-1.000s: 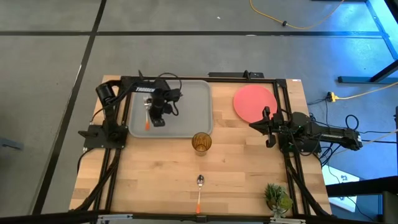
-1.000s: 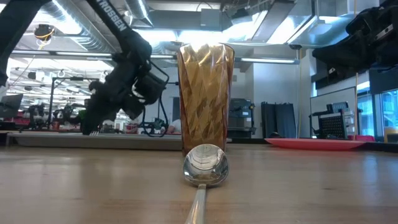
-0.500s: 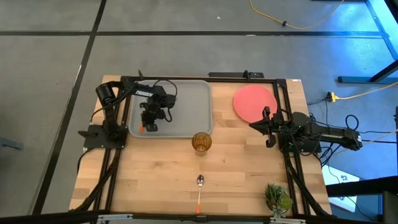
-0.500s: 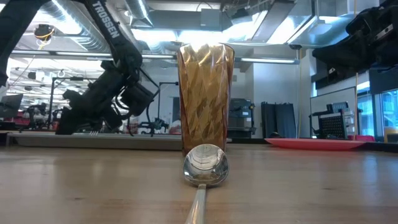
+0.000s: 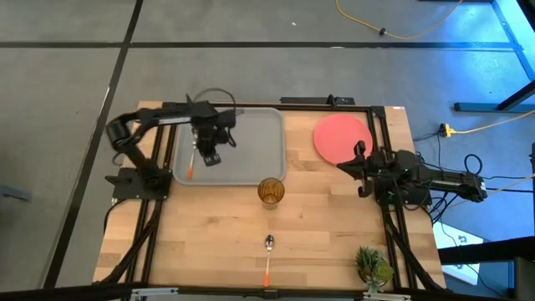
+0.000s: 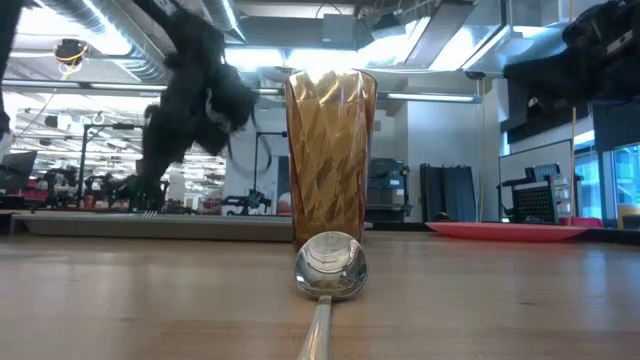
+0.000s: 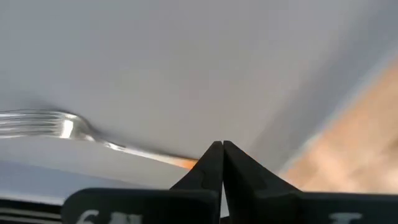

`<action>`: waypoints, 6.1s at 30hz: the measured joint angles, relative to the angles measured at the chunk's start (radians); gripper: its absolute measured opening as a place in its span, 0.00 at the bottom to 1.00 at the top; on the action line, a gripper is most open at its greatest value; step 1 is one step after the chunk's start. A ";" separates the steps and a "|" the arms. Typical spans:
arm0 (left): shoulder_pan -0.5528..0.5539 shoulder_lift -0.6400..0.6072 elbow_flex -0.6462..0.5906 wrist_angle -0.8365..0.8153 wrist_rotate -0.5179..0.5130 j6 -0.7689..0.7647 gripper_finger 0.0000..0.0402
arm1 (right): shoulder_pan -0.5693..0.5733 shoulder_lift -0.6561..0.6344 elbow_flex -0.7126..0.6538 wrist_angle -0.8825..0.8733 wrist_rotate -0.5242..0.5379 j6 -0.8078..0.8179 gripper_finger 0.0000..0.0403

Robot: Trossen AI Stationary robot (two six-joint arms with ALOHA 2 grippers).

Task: Pick and place plate/cup/fork/spoon on tray
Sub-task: Put the orange cup to the top of the orange fork on the gray serving tray

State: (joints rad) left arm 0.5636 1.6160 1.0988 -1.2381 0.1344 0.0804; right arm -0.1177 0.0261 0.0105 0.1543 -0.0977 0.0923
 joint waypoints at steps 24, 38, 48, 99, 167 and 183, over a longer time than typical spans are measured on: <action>-0.365 -0.649 0.036 0.200 -0.170 -0.460 0.00 | 0.001 0.472 0.692 -0.735 0.028 -0.066 0.04; -0.552 -0.650 0.036 0.199 -0.257 -0.448 0.00 | 0.058 1.045 1.069 -0.790 -0.088 0.419 0.04; -0.611 -0.650 0.036 0.168 -0.257 -0.438 0.00 | 0.036 1.232 1.115 -0.562 -0.079 0.600 0.04; -0.645 -0.649 0.036 0.147 -0.334 -0.444 0.00 | -0.010 1.635 1.847 -1.370 -0.106 0.133 0.15; -0.645 -0.649 0.035 0.121 -0.335 -0.385 0.00 | 0.069 2.092 1.970 -1.403 -0.151 0.160 0.03; -0.645 -0.649 0.035 0.124 -0.335 -0.384 0.00 | -0.104 2.088 2.343 -1.690 0.000 0.164 0.02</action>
State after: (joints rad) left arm -0.0811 0.9665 1.1339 -1.1145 -0.2008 -0.3038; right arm -0.2215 2.1143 2.3534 -1.5360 -0.0978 0.2562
